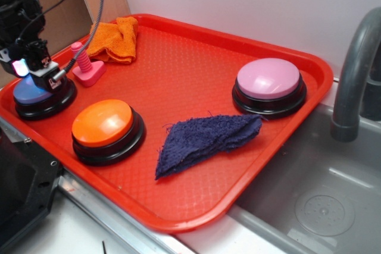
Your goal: Push the purple button.
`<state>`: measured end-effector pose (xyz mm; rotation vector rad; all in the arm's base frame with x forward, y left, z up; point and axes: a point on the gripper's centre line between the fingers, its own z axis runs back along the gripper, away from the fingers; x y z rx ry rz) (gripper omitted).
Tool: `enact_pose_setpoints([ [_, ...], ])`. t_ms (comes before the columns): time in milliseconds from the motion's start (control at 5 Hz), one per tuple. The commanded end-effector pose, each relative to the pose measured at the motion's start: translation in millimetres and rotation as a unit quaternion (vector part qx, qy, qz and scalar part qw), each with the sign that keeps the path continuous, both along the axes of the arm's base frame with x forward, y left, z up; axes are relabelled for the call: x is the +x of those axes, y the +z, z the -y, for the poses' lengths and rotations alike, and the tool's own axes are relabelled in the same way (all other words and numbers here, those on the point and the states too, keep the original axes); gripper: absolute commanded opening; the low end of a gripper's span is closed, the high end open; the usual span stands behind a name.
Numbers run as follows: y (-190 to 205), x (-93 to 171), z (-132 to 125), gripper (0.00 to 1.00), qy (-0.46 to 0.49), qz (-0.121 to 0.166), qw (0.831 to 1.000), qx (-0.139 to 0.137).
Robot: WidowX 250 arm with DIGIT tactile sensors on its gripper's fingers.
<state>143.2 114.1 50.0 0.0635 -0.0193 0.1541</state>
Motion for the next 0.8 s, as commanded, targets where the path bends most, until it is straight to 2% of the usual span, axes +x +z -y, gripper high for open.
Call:
enact_pose_setpoints([
  [0, -10, 3, -6, 1.0, -0.01, -0.019, 1.0, 0.01],
  [600, 12, 1, -3, 1.0, -0.004, -0.011, 1.0, 0.015],
])
